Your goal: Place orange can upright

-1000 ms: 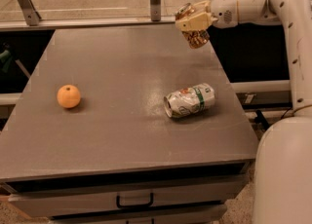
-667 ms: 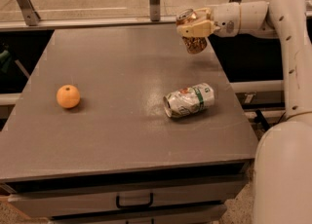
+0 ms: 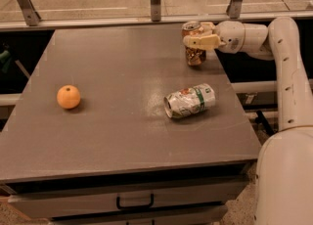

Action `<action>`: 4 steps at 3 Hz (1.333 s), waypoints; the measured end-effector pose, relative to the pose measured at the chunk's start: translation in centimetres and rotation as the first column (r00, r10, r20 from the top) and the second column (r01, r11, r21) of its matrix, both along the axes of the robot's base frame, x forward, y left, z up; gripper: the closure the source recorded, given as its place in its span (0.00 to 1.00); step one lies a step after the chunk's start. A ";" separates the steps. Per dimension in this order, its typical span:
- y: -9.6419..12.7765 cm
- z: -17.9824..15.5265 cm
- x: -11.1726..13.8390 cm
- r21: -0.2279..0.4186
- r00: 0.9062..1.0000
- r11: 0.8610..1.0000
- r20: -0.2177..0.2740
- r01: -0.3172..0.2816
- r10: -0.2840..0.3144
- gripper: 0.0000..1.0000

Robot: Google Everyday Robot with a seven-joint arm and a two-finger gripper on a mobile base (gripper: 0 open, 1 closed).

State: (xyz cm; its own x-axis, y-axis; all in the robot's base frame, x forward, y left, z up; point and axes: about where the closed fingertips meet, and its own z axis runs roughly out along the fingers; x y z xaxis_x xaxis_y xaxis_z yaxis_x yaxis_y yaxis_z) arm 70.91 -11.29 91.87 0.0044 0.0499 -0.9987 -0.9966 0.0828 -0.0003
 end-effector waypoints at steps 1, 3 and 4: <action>-0.6 -0.9 -0.6 0.073 0.999 0.997 -0.009 -0.036 0.037 0.59; -1.6 -1.6 -1.6 0.116 0.996 0.992 0.068 -0.058 0.050 0.13; -1.8 -1.6 -1.9 0.093 0.995 0.994 0.086 -0.059 0.051 0.00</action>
Offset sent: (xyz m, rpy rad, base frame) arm -0.0239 -0.0228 -0.0247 0.1404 -0.0838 0.0688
